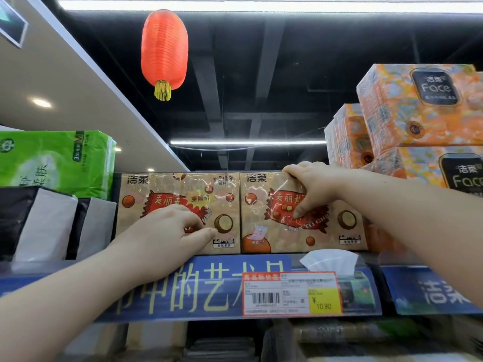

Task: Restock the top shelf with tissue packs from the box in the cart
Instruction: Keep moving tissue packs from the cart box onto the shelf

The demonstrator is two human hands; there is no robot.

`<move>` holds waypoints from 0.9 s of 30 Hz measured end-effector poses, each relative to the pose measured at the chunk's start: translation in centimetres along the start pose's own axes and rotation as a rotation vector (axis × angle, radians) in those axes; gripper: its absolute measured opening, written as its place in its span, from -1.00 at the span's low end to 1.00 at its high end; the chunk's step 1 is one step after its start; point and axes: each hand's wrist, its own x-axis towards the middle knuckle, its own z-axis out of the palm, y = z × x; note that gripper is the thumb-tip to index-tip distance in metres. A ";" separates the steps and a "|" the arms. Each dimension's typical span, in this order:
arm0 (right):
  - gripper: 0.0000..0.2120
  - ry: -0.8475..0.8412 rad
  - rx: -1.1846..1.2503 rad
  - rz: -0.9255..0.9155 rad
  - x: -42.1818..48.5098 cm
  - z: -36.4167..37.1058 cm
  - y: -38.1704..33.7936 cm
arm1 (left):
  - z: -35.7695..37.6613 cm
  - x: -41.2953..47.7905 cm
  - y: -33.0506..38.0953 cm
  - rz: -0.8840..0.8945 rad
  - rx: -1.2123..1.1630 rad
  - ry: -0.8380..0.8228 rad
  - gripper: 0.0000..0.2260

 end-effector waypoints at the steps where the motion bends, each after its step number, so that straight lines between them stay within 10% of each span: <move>1: -0.04 0.006 -0.006 -0.011 -0.1 -0.1 -0.1 | 0.0 0.0 0.1 -0.004 0.004 0.006 -0.61; 27: -0.14 0.137 -0.028 -0.270 2.6 -0.5 -8.9 | -0.1 -0.2 0.0 -0.025 0.058 0.009 -0.61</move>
